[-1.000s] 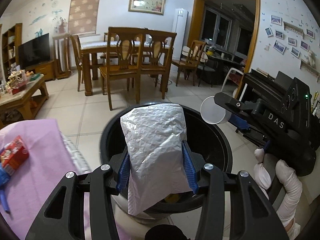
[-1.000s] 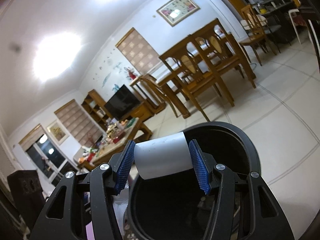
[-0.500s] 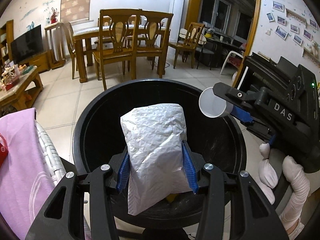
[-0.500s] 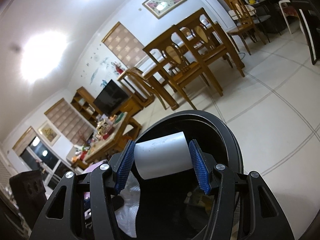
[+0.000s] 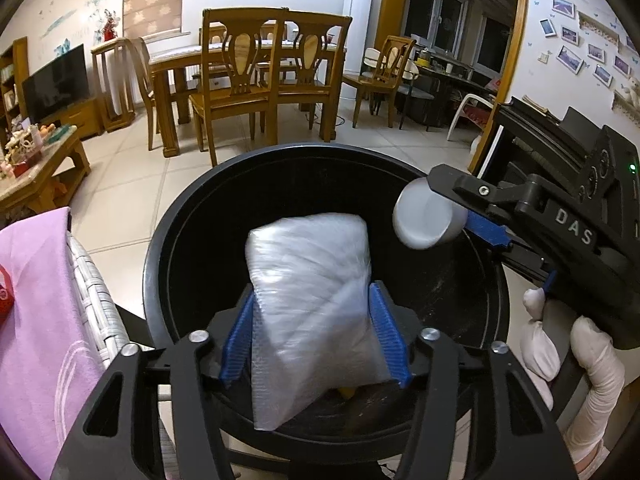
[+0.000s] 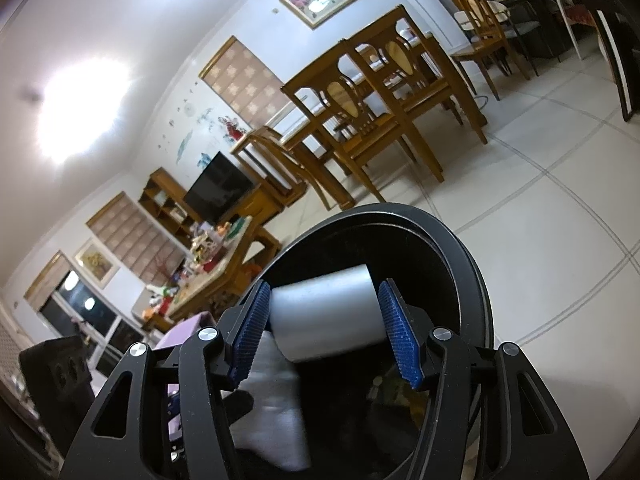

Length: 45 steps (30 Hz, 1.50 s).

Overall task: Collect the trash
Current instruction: 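Carry mailer and tape roll over the bin and open both tools, then lower left tool to the table and grasp the white bottle cap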

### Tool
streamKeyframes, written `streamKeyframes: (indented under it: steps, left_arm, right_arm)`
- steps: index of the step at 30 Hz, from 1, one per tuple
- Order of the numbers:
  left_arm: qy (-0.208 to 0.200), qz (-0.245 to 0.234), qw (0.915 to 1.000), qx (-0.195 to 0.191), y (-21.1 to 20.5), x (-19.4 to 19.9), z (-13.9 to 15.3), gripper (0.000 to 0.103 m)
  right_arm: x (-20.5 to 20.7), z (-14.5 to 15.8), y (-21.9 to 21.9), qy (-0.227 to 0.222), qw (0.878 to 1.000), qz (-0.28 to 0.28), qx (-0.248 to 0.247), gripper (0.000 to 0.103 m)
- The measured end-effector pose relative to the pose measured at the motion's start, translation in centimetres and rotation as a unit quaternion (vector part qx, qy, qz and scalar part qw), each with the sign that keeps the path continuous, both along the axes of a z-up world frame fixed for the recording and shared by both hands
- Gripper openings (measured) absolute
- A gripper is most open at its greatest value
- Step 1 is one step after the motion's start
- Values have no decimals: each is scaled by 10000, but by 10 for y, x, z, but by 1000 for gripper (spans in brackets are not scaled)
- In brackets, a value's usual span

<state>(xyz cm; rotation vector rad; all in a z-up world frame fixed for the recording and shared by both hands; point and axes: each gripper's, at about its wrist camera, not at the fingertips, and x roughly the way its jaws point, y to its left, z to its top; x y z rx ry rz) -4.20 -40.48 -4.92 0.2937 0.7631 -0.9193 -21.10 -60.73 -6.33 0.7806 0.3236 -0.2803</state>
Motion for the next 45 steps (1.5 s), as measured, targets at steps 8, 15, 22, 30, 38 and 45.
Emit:
streamKeyframes:
  steps: [8,15,22,30,38,45]
  left_arm:
    - [-232,104,9997,-17,10,-8,7,92]
    - [-455,290,9985,-96,44,-14,26,98]
    - [-546,1011,9933,-81,131,-2,39,98]
    - [-128,2523,9675,73,275,41,32,97]
    - [656,2894,9541,409,340,79,-3,65]
    - [654,2647,9616,321,348,91,-2,36]
  right_arm:
    - [-5,2,5,-249,9996,-88,20,90]
    - [-6,8,18,-403,9991,82,78,98]
    - [15,20,66,-307,9968,713,-168,98]
    - [70,30,164,27,9831,1774,-462,97]
    - [133,44,264,454,9580,2681,-913,97]
    - [209,58,321,1051,9336,3016,-1628,97]
